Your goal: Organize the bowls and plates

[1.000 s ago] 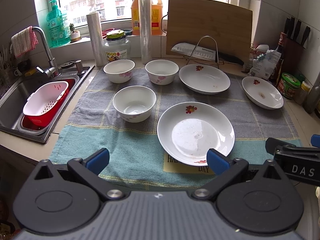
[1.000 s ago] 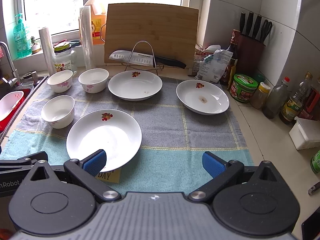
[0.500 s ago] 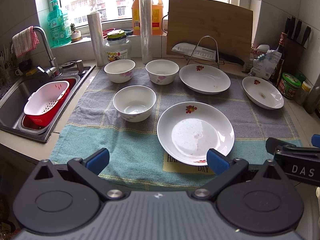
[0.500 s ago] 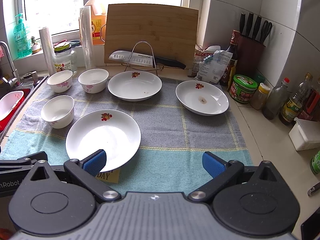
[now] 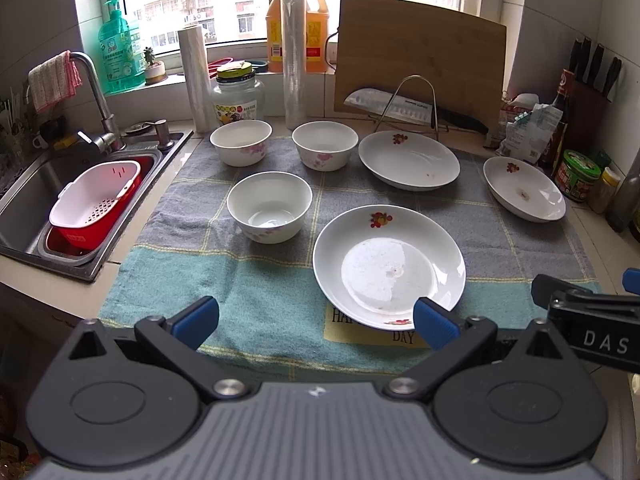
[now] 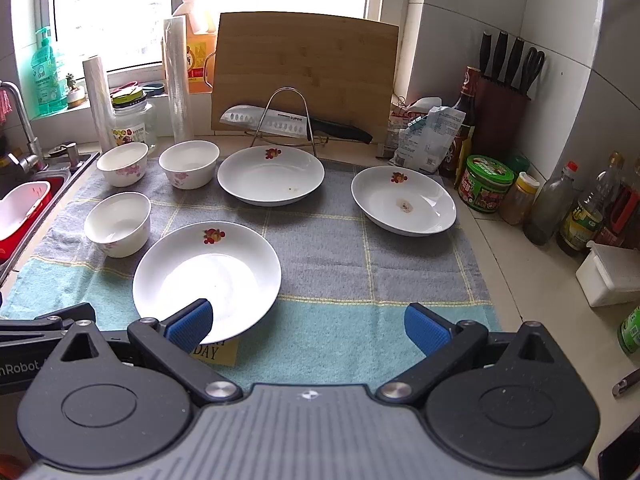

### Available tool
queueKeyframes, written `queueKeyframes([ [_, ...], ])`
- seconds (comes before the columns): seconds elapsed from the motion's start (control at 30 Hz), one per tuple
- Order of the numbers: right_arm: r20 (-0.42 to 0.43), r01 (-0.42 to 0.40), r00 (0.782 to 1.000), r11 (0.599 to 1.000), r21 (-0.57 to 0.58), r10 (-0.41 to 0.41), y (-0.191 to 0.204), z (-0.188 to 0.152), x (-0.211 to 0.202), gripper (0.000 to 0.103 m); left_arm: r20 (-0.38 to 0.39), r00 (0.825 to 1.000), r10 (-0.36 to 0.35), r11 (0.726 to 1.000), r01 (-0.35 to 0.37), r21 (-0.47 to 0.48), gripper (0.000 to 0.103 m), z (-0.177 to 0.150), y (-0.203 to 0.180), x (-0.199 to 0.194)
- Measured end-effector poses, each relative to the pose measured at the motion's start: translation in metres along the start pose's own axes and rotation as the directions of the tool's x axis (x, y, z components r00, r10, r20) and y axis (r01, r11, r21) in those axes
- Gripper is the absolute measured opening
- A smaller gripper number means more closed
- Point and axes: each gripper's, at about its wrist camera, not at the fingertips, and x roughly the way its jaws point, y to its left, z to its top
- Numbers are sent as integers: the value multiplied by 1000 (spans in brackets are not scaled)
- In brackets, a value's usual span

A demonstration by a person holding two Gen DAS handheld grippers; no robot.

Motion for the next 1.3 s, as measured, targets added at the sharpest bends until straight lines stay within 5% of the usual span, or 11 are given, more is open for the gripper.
queueKeyframes([
  [0.33, 50, -65, 997, 998, -20, 66, -4, 0, -5, 103, 13, 1000, 4, 1000, -4, 26, 102, -1, -4, 0],
  [0.8, 109, -114, 987, 993, -33, 117, -26, -3, 2, 103, 61, 995, -81, 995, 77, 62, 102, 0, -12, 8],
  [1.3, 101, -60, 993, 998, 31, 57, -76, 5, 47, 103, -14, 971, -239, 948, 237, 215, 102, 32, -44, 69],
])
